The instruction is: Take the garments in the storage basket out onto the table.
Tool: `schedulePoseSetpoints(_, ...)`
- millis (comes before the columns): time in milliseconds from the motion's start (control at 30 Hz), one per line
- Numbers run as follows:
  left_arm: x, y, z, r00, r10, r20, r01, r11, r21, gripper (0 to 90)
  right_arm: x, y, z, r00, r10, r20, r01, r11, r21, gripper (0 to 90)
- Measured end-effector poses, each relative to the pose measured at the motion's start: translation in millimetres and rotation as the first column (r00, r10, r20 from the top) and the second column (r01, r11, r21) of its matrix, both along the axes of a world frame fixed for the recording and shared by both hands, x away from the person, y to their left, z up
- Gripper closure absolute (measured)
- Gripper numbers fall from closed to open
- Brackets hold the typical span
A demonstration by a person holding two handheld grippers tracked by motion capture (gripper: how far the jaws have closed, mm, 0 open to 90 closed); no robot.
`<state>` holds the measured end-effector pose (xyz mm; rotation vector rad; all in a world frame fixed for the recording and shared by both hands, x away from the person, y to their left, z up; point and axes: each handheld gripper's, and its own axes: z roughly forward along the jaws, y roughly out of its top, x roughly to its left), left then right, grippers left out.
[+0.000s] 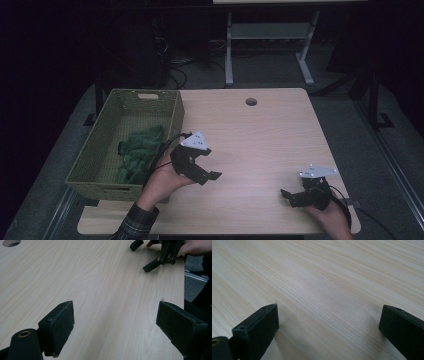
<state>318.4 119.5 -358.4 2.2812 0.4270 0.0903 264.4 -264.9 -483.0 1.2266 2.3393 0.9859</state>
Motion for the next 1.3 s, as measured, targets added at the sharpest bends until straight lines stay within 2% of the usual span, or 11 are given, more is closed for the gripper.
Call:
schedulePoseSetpoints(167,3.2,2.7,4.5,0.9998,-0.018,-0.001,0.018,0.9998,0.011,14.2,0.0,0.1,0.0,1.0,-0.001,-0.001,0.001,1.0,0.003,2.2)
schedulePoseSetpoints(300,6.1,9.0,8.9,0.9999,-0.015,0.002,0.015,0.9998,-0.01,14.3,0.2,0.0,0.0,1.0,0.0,0.003,0.0,1.0,0.0,2.2)
schedulePoseSetpoints(567,11.1,27.4,14.0,0.9998,0.01,0.017,-0.01,0.9999,-0.01,14.4,0.2,0.0,-0.1,1.0,0.001,0.003,-0.001,1.0,0.0,2.2)
schedulePoseSetpoints(767,14.9,41.3,15.7,0.9989,0.039,0.026,-0.039,0.9992,0.001,14.4,0.2,0.0,-0.1,1.0,0.001,0.003,-0.001,1.0,0.0,2.2)
schedulePoseSetpoints(867,16.9,49.9,18.3,0.9976,0.062,0.031,-0.061,0.998,-0.014,14.3,0.2,0.0,-0.1,1.0,0.001,0.003,-0.001,1.0,0.0,2.2)
schedulePoseSetpoints(1300,19.8,77.8,24.1,0.99,0.135,0.043,-0.134,0.9908,-0.017,14.4,0.2,0.0,-0.1,1.0,0.001,0.004,-0.001,1.0,0.0,2.2)
